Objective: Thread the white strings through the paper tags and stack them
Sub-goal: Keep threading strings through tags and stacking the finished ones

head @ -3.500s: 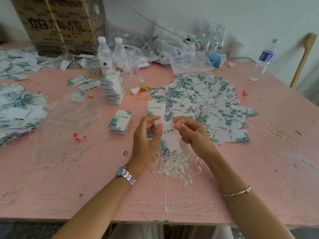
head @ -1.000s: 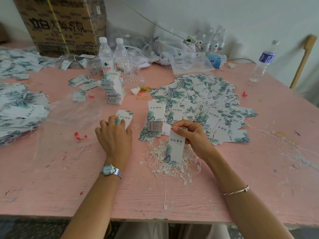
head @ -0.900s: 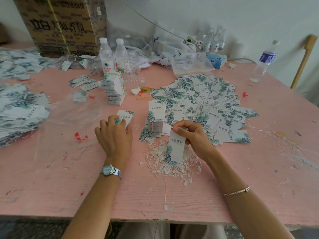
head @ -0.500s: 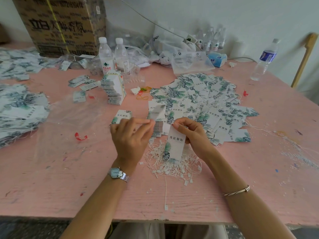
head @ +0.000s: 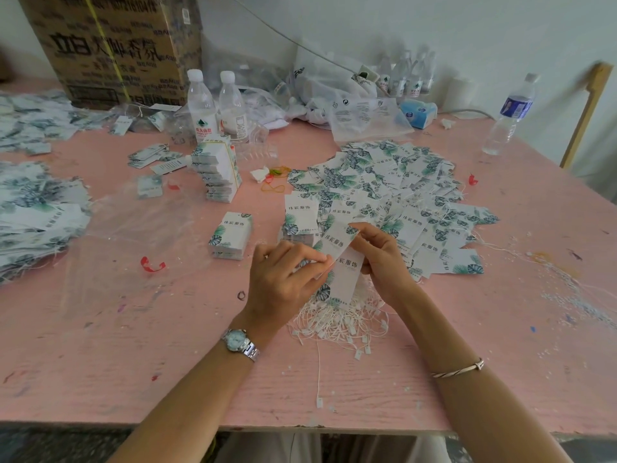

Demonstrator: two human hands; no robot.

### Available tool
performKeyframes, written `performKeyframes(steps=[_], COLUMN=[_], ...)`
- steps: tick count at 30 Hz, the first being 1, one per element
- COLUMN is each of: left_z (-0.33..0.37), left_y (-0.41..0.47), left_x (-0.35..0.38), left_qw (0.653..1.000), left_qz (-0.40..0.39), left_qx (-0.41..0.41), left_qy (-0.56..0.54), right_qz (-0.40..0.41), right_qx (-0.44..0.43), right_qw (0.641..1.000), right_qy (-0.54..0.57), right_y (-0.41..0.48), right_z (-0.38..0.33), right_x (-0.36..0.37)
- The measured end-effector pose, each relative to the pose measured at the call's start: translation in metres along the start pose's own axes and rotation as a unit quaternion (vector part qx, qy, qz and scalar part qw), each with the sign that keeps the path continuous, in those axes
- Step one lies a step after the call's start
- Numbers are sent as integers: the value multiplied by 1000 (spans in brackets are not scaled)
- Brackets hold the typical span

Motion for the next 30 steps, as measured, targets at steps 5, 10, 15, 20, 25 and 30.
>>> performKeyframes(steps=[5,10,15,20,25,30], left_z=[1,1,4,4,4,2], left_y=[-1,1,1,-1,-1,0], left_x=[2,3,8,12,13,12], left_qw=[1000,998,990,982,980,967], left_qz=[-18,-54,-115,-153,-158,-184], left_qx=[7,14,25,32,25,-1], left_qy=[-17,-42,-72,-102,-121,-175], right_qz=[-2,-10,-19,-19,-12,-14], right_qx=[9,2,-7,-3,-3,12], right_qw=[1000,999,999,1000,1000,999], right_qy=[16,37,39,25,29,49], right_y=[0,0,0,-1,-1,-1], right_z=[-1,-2,-3,-5,-4,-4], right_x=[-1,1,2,2,2,2])
Point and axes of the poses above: each hand's wrist, its own y-axis towards the middle knuckle, its own x-axis out of the palm, z = x × y, the point moved 3 cm from there along y, towards the middle knuckle, and after that the axes turned 13 degrees about -z, right-handed, at the moved point
